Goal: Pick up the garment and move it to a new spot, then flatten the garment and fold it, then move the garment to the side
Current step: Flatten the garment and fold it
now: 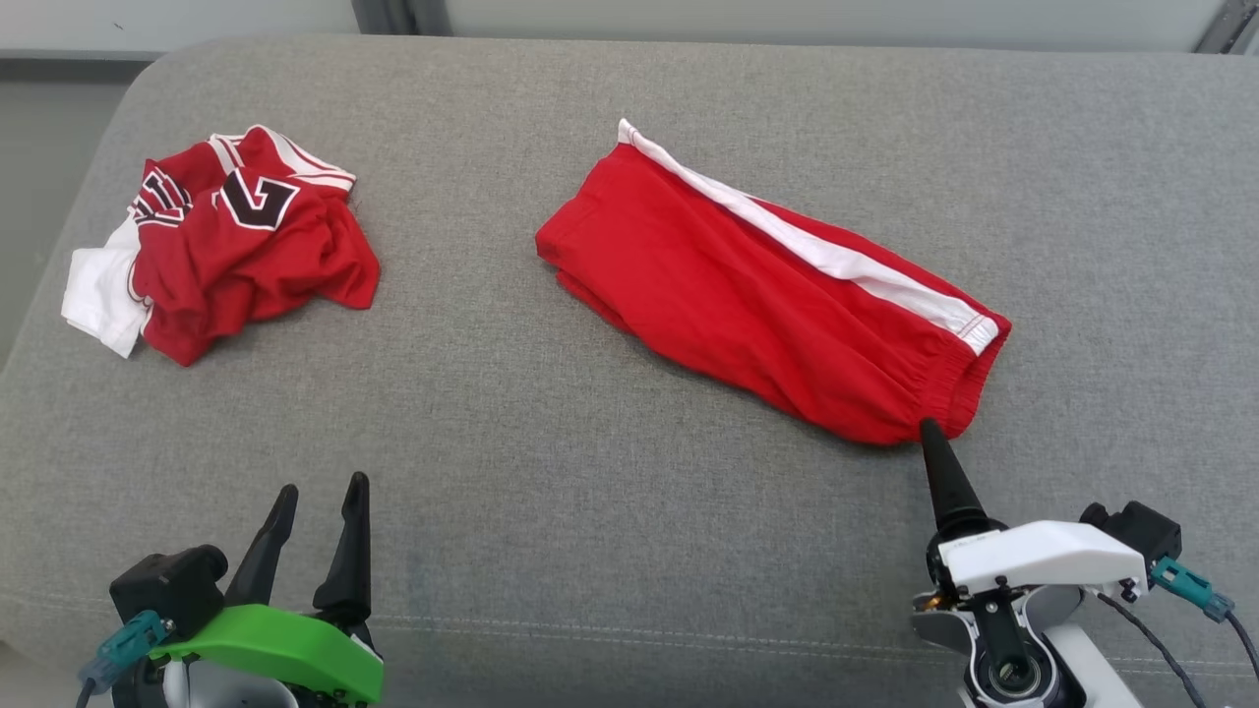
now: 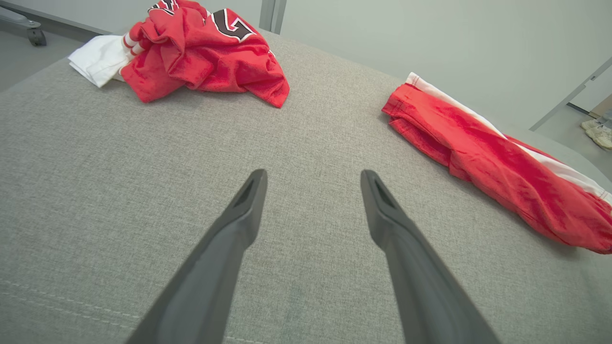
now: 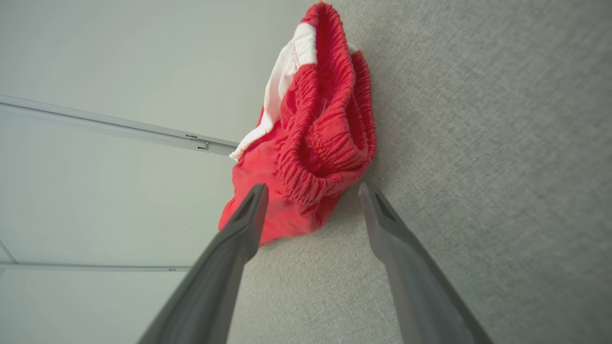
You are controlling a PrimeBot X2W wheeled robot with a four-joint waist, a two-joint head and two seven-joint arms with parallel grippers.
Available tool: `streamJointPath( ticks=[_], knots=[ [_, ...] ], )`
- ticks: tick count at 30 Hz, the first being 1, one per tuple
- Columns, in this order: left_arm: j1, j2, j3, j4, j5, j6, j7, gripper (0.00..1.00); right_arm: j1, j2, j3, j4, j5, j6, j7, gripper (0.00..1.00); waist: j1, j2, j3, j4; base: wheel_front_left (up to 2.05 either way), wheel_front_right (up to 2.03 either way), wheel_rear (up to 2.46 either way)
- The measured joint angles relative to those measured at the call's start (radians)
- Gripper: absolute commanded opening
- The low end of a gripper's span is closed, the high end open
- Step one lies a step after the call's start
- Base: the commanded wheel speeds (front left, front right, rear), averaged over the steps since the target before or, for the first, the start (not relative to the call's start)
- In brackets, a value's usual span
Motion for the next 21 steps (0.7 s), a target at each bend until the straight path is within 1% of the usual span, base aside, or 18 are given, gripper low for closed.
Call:
streamJointPath(
  ticks=[5, 12, 16, 18, 21],
  knots=[
    [0.002, -0.012, 0.004, -0.016, 0.007, 0.000, -0.002, 1.00, -0.051, -0.004, 0.000, 0.040, 0.013, -0.001, 0.026, 1.00, 0.0000, 0.0000, 0.015, 0.001, 0.00, 0.00, 0.00],
    [0.003, -0.019, 0.010, -0.039, 0.042, 0.000, -0.001, 1.00, -0.066, -0.002, -0.007, 0.081, 0.035, -0.008, 0.030, 1.00, 0.0000, 0.0000, 0.028, 0.008, 0.00, 0.00, 0.00],
    [0.011, -0.021, 0.022, -0.045, 0.047, 0.000, 0.002, 1.00, -0.090, 0.001, -0.015, 0.099, 0.071, -0.007, 0.035, 1.00, 0.0000, 0.0000, 0.039, 0.010, 0.00, 0.00, 0.00],
    [0.013, -0.024, 0.023, -0.049, 0.052, 0.000, 0.002, 1.00, -0.105, 0.001, -0.017, 0.104, 0.088, 0.002, 0.035, 1.00, 0.0000, 0.0000, 0.041, 0.010, 0.00, 0.00, 0.00],
    [0.019, -0.025, 0.027, -0.053, 0.065, 0.000, 0.006, 1.00, -0.130, 0.003, -0.017, 0.116, 0.095, 0.002, 0.035, 1.00, 0.0000, 0.0000, 0.044, 0.011, 0.00, 0.00, 0.00]
  ],
)
